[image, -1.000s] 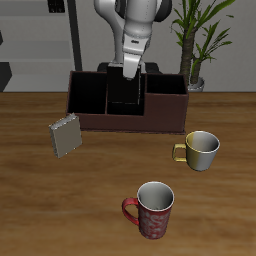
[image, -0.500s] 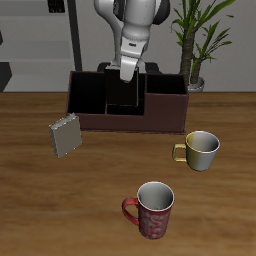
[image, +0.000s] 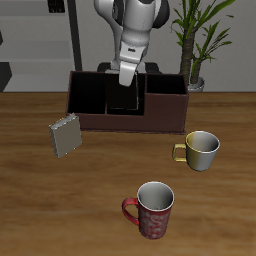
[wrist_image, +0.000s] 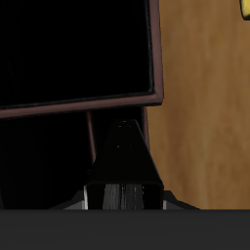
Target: Place the black book into the back desk caddy's front compartment
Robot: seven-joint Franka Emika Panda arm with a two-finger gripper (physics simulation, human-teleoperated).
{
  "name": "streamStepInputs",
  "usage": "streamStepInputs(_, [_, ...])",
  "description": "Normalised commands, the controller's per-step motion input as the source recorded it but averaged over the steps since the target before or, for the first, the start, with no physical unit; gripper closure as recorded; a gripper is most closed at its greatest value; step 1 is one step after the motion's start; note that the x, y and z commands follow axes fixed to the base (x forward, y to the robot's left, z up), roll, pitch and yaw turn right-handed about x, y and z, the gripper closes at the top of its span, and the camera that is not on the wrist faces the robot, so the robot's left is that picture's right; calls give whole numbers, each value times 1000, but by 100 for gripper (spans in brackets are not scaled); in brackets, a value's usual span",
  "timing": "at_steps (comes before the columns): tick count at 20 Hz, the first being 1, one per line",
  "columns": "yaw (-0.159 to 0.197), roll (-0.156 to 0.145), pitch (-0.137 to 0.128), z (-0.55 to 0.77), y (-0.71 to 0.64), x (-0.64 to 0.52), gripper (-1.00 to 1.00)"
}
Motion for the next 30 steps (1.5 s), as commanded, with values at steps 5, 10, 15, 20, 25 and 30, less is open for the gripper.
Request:
streamStepInputs(5, [-10, 2, 16, -98, 26, 61, 100])
streamStepInputs(10, [-4, 7, 27, -166, 54, 60, 100])
streamStepInputs(15, [0, 9, 28, -139, 31, 17, 100])
streamStepInputs(20, [-9, -3, 25, -129, 3, 0, 100])
streamStepInputs(25, [-7, -8, 23, -108, 4, 17, 100])
streamStepInputs(30, [-5, -8, 18, -78, -26, 7, 100])
